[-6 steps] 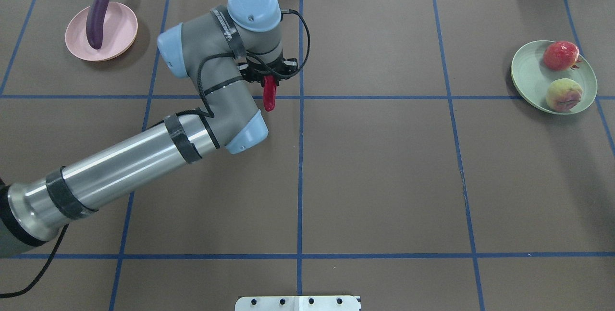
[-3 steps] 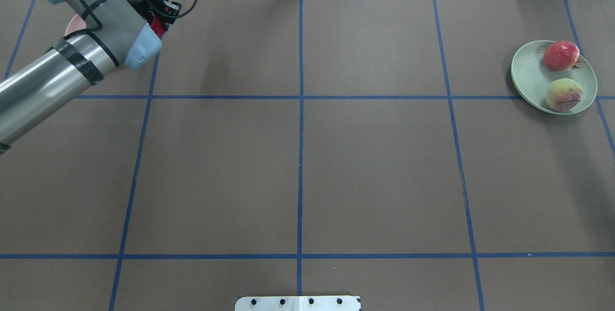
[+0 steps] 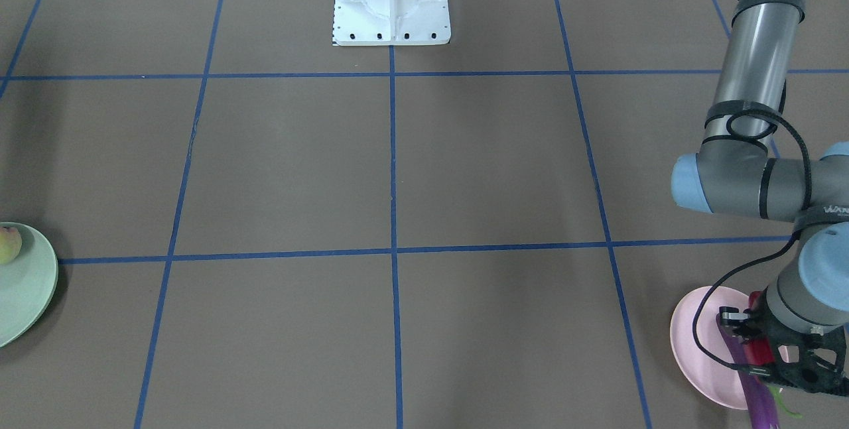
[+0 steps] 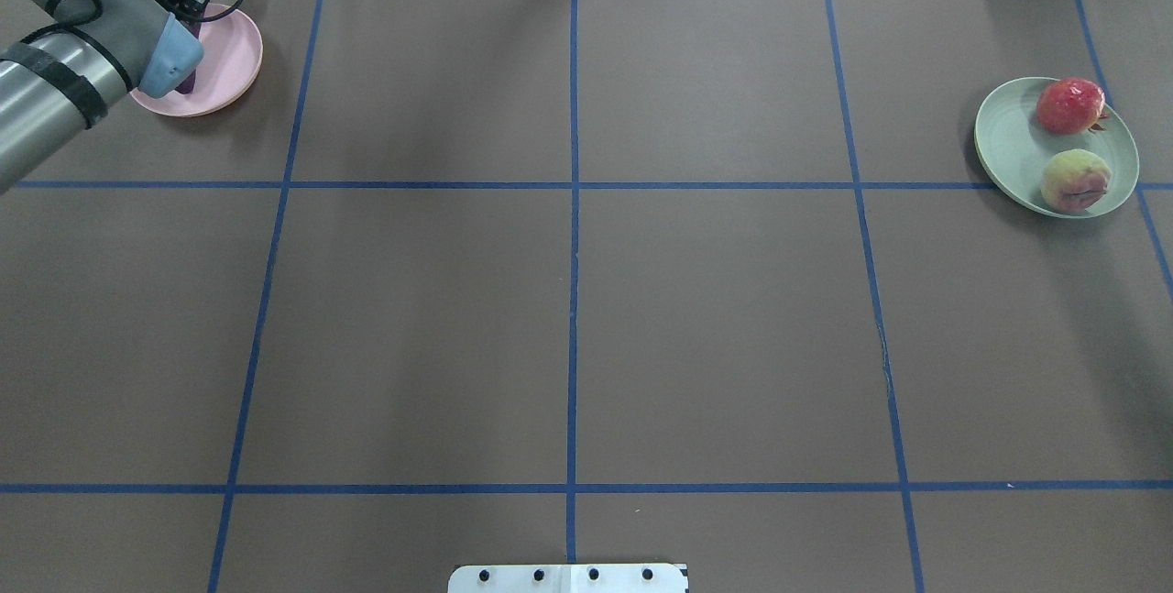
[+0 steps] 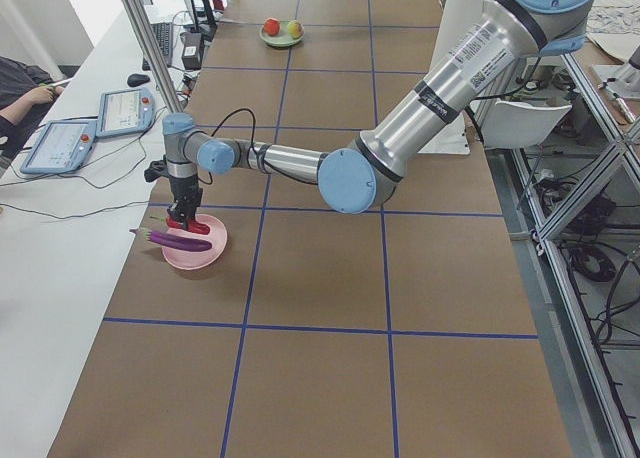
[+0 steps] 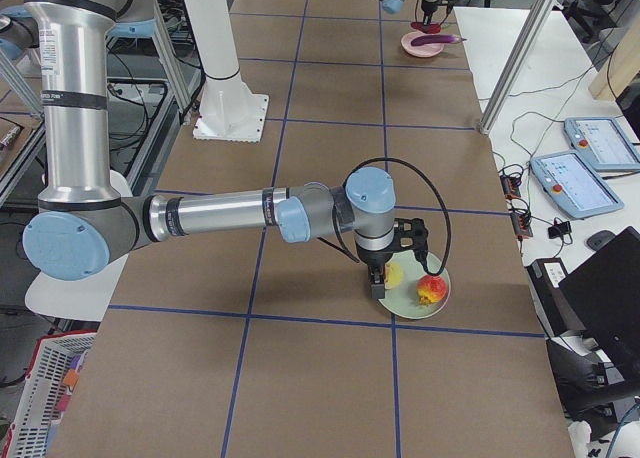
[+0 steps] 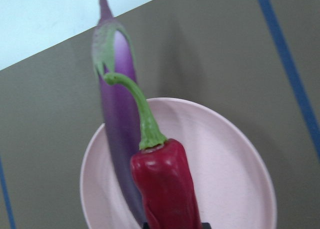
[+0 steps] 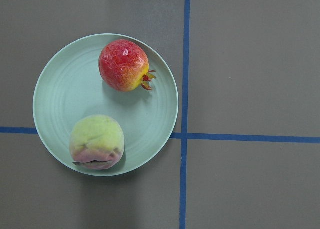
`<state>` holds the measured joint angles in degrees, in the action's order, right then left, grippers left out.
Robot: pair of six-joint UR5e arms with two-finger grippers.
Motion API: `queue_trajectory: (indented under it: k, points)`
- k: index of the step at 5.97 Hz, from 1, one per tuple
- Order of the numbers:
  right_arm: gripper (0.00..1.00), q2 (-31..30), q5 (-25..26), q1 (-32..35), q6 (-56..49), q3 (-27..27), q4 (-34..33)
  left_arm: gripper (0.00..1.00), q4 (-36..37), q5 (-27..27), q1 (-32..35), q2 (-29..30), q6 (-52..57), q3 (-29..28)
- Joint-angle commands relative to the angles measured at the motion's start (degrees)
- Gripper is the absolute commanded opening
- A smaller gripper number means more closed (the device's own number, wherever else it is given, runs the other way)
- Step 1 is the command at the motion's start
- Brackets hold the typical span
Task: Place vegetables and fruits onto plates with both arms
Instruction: 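Carry the chili pepper to the pink plate and release it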
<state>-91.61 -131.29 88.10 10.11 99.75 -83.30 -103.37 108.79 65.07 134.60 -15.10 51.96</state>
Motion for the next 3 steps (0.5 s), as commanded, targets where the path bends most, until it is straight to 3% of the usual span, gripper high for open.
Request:
queue_trajectory:
  k: [1, 2, 3]
  points:
    - [1.0, -0.06, -0.11, -0.03, 0.17, 0.09, 0.07, 1.0, -0.09, -0.69, 0.15, -1.0, 0.07, 3.38]
    - [1.0, -0.06, -0.11, -0.03, 0.18, 0.0, 0.07, 1.0, 0.18, 4.71, 0.67, -4.84, 0.5, 8.28]
    - [1.0, 0.03, -0.11, -0.03, 0.26, 0.09, 0.07, 1.0, 0.1, 9.98, 2.94, -6.53, 1.81, 9.55]
